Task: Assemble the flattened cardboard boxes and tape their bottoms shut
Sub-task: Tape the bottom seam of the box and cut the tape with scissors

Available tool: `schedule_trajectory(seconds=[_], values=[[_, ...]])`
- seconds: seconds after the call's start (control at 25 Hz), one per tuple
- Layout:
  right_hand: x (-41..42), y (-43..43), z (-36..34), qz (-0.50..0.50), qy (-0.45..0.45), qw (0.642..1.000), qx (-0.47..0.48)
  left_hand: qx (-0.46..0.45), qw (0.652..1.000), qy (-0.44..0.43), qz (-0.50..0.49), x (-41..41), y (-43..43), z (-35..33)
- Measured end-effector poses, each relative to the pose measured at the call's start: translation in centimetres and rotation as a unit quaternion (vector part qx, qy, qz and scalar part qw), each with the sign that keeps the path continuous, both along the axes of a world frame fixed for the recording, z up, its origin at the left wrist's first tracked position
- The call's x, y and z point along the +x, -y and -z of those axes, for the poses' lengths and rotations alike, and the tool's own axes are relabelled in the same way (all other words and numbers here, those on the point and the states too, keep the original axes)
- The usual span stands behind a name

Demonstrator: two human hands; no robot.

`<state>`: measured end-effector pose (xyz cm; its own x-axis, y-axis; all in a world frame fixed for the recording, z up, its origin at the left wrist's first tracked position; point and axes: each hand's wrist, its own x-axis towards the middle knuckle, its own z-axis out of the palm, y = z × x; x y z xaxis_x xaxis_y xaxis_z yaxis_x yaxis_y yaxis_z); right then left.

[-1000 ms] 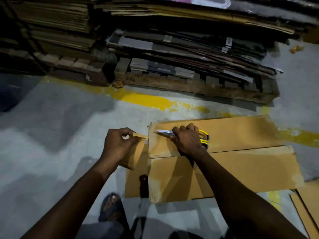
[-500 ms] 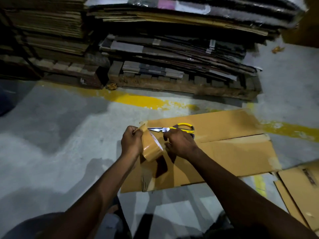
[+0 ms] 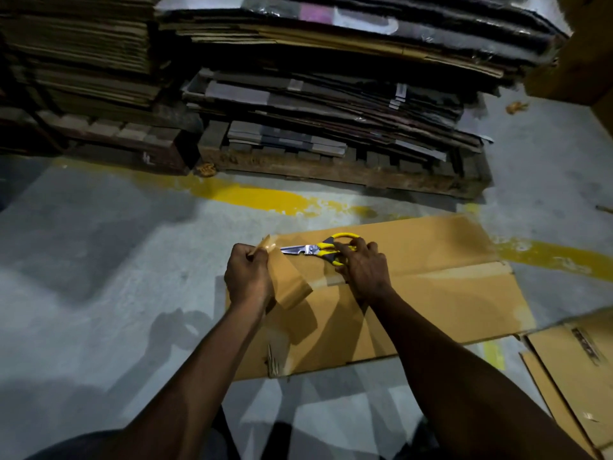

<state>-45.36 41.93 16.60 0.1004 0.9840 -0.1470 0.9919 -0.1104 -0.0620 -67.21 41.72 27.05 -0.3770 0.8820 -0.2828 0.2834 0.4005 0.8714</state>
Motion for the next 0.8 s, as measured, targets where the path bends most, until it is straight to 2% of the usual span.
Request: schedule_trajectory(seconds=[0.2, 0.36, 0.44, 0.56, 0.68, 0.8], values=[[-0.6, -2.3, -0.1, -0.005, -0.038, 0.999, 0.025, -0.021, 0.998, -0.051, 0.002, -0.4, -0.7, 0.5], [-0.8, 0.7, -0.4, -0.027, -0.037, 0.988, 0.148, -0.011, 0.996, -0.083, 0.013, -0.5, 0.0, 0.8], [-0.6, 1.8, -1.1, -0.046, -0.044, 0.984, 0.168, -0.002, 0.996, -0.089, 0.006, -0.4, 0.6, 1.0], [-0.6, 3.0, -4.2, -0.100, -0.120, 0.983, 0.100, -0.018, 0.997, -0.076, -0.020, 0.1, 1.6, 1.0], [-1.9, 4.7, -7.3, -0.195, -0.125, 0.973, 0.003, -0.056, 0.996, -0.029, -0.067, 0.7, 2.4, 0.6], [-3.5, 6.8, -9.6, -0.142, -0.208, 0.967, 0.028, -0.045, 0.996, 0.001, -0.079, 1.9, 3.6, -0.8]])
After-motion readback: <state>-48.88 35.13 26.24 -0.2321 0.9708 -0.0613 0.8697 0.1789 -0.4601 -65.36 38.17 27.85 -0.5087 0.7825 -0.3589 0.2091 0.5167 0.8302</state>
